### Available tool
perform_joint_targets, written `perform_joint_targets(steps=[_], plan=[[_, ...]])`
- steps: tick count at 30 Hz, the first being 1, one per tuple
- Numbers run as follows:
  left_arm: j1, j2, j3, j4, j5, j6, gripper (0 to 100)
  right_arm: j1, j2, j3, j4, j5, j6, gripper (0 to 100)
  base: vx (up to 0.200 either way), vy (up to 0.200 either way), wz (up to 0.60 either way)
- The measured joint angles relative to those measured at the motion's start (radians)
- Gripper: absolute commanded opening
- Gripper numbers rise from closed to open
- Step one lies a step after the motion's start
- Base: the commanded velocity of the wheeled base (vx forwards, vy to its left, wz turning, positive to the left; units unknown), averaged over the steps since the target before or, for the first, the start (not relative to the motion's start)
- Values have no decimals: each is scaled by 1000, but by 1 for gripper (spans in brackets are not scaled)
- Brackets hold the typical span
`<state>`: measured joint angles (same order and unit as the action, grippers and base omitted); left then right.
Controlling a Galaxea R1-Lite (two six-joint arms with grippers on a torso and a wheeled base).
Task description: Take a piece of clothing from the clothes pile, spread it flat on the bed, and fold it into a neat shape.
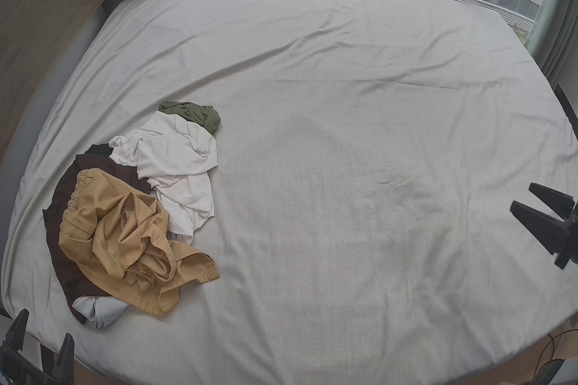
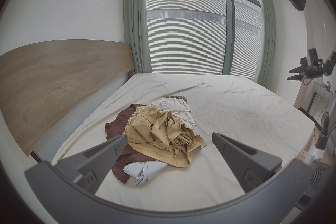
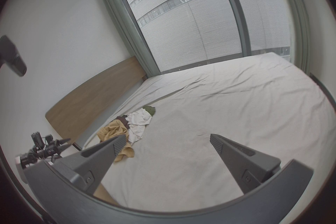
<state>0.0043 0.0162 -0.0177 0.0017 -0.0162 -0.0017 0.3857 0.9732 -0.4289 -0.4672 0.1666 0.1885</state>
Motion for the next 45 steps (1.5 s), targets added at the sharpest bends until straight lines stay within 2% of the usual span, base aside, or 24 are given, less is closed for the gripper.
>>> perform_joint_targets(steps=[11,17,39,45], plan=[[0,0,0,-1,-1,-6,100,125,319,-128,-168,2,64,100,0,0,0],[0,0,0,-2,-1,-7,100,171,479,-180,-259,0,131,100,0,0,0],[-1,0,0,-2,-3,-2,100,318,844,-379,-279,13,225,100,0,0,0],[-1,0,0,-2,-4,-1,100,361,938,-442,-279,14,300,100,0,0,0]])
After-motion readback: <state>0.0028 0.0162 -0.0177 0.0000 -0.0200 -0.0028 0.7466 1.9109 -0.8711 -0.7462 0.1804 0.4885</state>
